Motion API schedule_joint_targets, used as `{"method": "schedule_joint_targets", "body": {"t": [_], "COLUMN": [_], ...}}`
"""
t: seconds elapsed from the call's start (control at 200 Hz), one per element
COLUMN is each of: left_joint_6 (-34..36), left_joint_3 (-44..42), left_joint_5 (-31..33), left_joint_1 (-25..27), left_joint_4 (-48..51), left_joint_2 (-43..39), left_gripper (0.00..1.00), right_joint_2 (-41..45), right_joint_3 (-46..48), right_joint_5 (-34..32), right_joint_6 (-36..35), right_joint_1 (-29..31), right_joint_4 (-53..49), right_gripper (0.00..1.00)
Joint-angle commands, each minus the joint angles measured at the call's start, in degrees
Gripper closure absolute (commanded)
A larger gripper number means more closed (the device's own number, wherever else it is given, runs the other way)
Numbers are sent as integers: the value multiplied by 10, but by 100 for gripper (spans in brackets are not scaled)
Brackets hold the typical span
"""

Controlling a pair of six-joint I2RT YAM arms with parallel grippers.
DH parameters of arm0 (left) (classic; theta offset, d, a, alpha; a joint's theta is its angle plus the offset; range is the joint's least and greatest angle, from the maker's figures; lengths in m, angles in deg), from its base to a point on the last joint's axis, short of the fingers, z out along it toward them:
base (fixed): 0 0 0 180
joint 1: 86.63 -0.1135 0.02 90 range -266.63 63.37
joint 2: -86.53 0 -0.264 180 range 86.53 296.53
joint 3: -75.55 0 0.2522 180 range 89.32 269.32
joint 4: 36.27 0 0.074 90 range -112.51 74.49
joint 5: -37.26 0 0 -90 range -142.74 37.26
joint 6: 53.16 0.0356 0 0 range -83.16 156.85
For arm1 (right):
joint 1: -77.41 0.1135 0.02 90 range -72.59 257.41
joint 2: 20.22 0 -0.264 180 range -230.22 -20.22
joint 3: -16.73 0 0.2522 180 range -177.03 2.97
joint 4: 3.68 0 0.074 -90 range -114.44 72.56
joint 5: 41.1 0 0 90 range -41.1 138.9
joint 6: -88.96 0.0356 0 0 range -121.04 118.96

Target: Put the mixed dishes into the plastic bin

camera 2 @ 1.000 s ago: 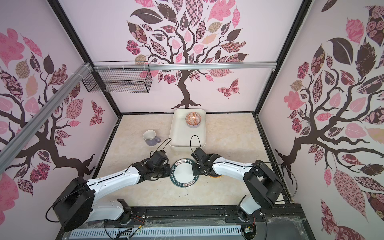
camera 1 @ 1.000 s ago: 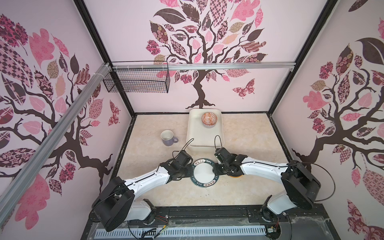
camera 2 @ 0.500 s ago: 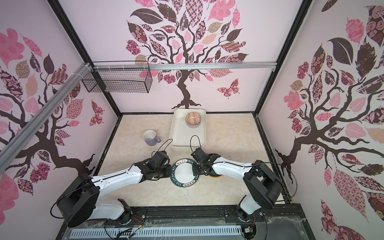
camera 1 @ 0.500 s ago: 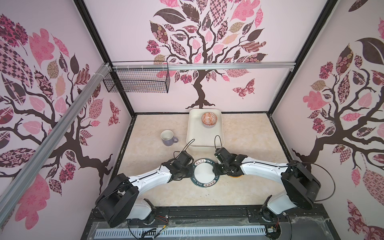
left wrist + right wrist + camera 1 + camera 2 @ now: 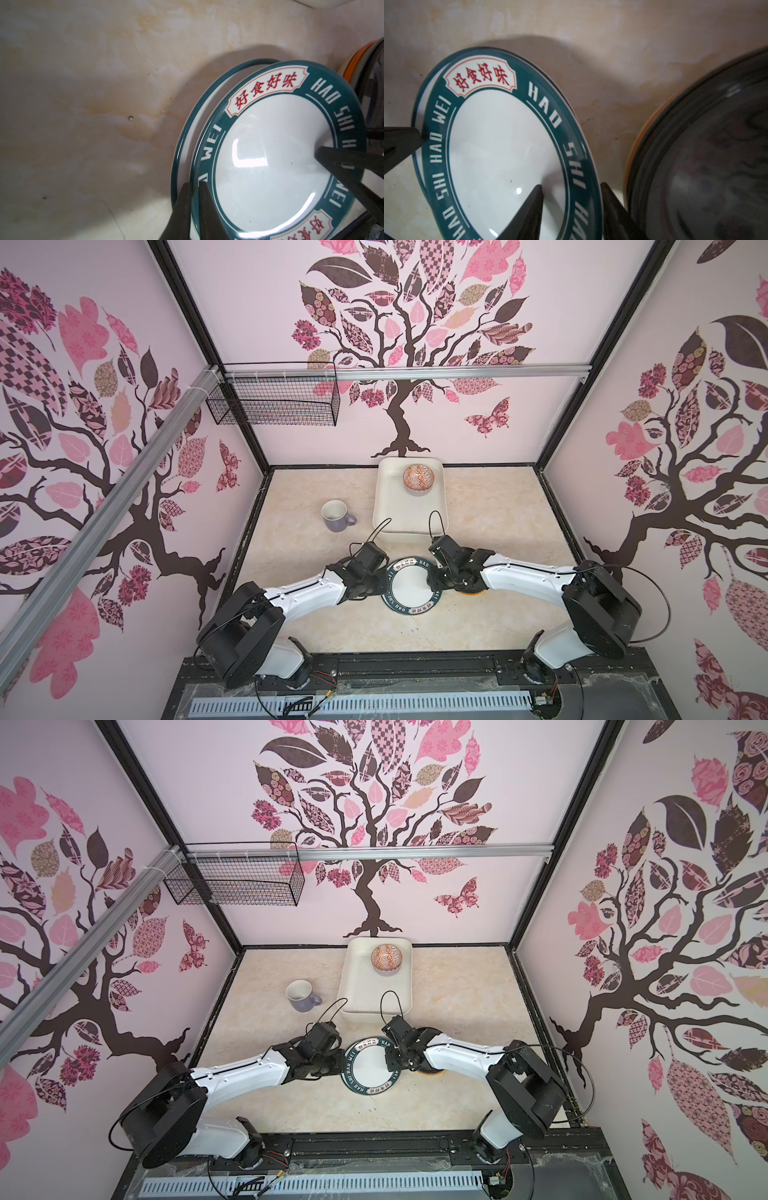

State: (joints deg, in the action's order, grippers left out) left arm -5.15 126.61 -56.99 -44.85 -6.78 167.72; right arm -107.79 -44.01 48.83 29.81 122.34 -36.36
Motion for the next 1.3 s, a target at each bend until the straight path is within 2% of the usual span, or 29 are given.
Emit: {"method": "schedule_joint_targets", "body": {"t": [0.0,0.125,0.3,0.425,0.585,0.86,1.005,1.04,1.05,1.06,1.075,1.296], "left_joint_6": [4,4,3,6,13,21,29,32,32,32,34,41], "left_joint_3": [8,9,12,17,25,46,58,62,62,63,64,81], "left_joint_5": [-10,-13,-17,-17,-7,20,35,38,38,38,41,69], "left_joint_1": [3,3,5,6,6,6,6,6,6,6,6,1], "left_joint_4": [-4,-10,-17,-12,5,56,90,97,99,100,102,147], "left_joint_2": [14,20,27,24,5,-61,-100,-110,-113,-116,-120,-181], "left_gripper": [88,89,89,89,81,56,35,28,21,8,3,2], "right_joint_2": [27,36,41,46,60,82,92,95,96,96,97,102], "right_joint_3": [-7,-7,-11,-13,-14,-35,-49,-52,-53,-54,-56,-82], "right_joint_5": [-11,-4,1,-1,9,39,52,55,56,56,57,76], "right_joint_6": [-1,-1,-1,-1,-1,-2,0,1,1,1,1,5], "right_joint_1": [-3,-7,-9,-12,-19,-32,-35,-36,-37,-37,-37,-50], "right_joint_4": [-16,-17,-23,-30,-37,-50,-55,-56,-57,-57,-58,-61], "right_gripper": [58,63,79,86,91,93,94,93,93,93,93,93]}}
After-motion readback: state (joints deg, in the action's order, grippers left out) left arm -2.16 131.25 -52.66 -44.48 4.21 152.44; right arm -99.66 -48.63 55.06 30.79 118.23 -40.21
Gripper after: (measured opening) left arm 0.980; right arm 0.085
